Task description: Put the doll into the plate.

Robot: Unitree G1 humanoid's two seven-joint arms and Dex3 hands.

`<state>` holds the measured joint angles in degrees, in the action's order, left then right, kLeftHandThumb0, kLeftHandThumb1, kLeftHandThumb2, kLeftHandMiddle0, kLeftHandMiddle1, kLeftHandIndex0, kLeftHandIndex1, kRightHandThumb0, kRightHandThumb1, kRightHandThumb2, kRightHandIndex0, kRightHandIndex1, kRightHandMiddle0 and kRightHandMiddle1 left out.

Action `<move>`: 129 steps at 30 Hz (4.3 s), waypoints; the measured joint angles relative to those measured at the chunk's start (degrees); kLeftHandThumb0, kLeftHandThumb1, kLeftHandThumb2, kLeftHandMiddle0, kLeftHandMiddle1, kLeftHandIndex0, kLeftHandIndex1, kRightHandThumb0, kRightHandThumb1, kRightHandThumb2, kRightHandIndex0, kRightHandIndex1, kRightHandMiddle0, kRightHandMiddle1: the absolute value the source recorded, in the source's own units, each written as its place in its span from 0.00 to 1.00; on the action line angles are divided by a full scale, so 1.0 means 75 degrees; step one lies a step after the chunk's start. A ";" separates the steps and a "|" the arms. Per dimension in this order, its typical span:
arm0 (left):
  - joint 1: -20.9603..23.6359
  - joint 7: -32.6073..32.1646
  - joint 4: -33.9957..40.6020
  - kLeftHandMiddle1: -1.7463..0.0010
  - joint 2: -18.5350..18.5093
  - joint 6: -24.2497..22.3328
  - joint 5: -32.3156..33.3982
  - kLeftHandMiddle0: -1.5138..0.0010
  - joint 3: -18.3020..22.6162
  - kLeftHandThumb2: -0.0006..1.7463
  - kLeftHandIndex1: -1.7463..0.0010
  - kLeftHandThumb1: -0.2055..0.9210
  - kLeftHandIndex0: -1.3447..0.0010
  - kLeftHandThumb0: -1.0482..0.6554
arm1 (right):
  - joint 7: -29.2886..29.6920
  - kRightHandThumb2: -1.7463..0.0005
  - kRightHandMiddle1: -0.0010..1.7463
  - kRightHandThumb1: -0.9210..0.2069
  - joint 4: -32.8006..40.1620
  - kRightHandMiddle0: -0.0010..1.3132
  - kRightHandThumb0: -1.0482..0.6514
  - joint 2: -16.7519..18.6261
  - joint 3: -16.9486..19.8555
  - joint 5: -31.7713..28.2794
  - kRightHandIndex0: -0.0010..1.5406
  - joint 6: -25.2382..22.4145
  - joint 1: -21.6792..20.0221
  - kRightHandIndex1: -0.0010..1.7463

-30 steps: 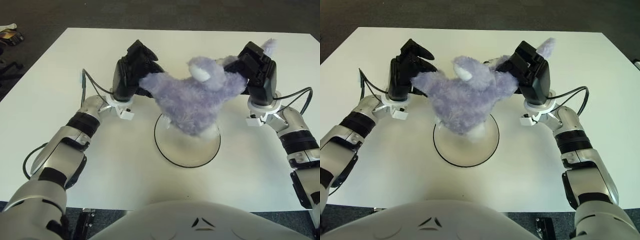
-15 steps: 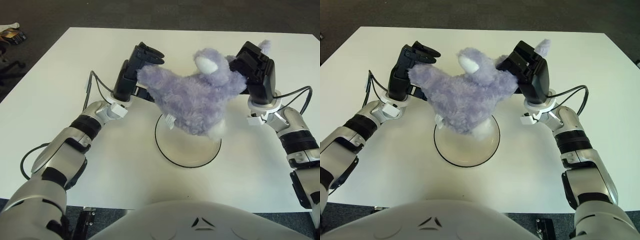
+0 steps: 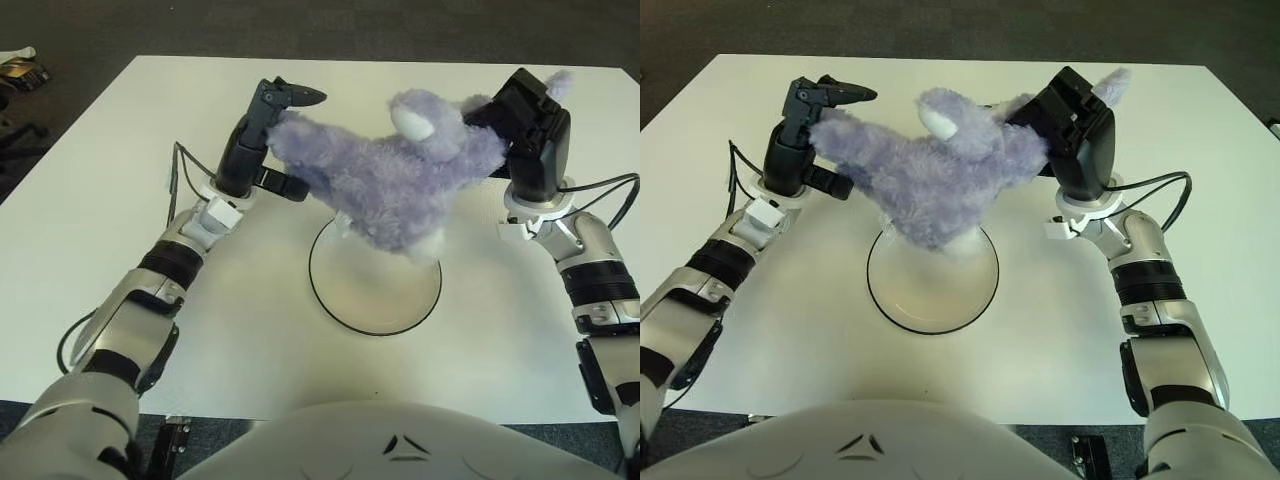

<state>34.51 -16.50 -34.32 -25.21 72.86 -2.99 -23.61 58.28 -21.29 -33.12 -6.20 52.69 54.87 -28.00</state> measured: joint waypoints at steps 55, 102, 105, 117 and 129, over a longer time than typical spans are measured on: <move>-0.1057 0.7800 0.3008 0.70 -0.0259 -0.7605 0.2728 1.00 0.2755 0.32 0.55 0.97 1.00 0.02 | 0.0932 0.13 0.82 0.77 -0.0296 0.58 0.61 -0.0234 -0.0293 0.0774 0.51 -0.0485 -0.0064 1.00; -0.1663 0.6723 0.4647 0.34 0.0686 -0.7981 0.1044 1.00 0.2377 0.61 0.36 0.36 1.00 0.19 | -0.1154 0.19 0.78 0.70 -0.0080 0.57 0.61 -0.0114 0.0079 -0.0711 0.48 -0.0216 0.0278 1.00; -0.1661 0.6781 0.4651 0.35 0.0731 -0.8004 0.1124 1.00 0.2306 0.61 0.36 0.36 1.00 0.19 | -0.1288 0.18 0.93 0.66 -0.0062 0.48 0.61 -0.0078 0.0109 -0.0802 0.41 -0.0213 0.0286 1.00; -0.1654 0.6866 0.5024 0.37 0.0894 -0.8622 0.1315 1.00 0.2162 0.61 0.32 0.36 1.00 0.21 | -0.1598 0.17 0.91 0.68 0.0028 0.50 0.61 0.0073 0.0309 -0.0951 0.42 -0.0263 0.0367 1.00; -0.1639 0.6554 0.5461 0.13 0.1129 -0.9552 0.1233 0.98 0.2061 0.69 0.12 0.29 1.00 0.30 | -0.1978 0.09 0.77 0.84 0.0098 0.66 0.61 0.0119 0.0386 -0.1212 0.55 -0.0273 0.0392 1.00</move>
<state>22.22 32.65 6.64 -16.74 1.22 6.26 -8.15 43.45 -20.55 -32.23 -3.31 43.60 52.82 -25.06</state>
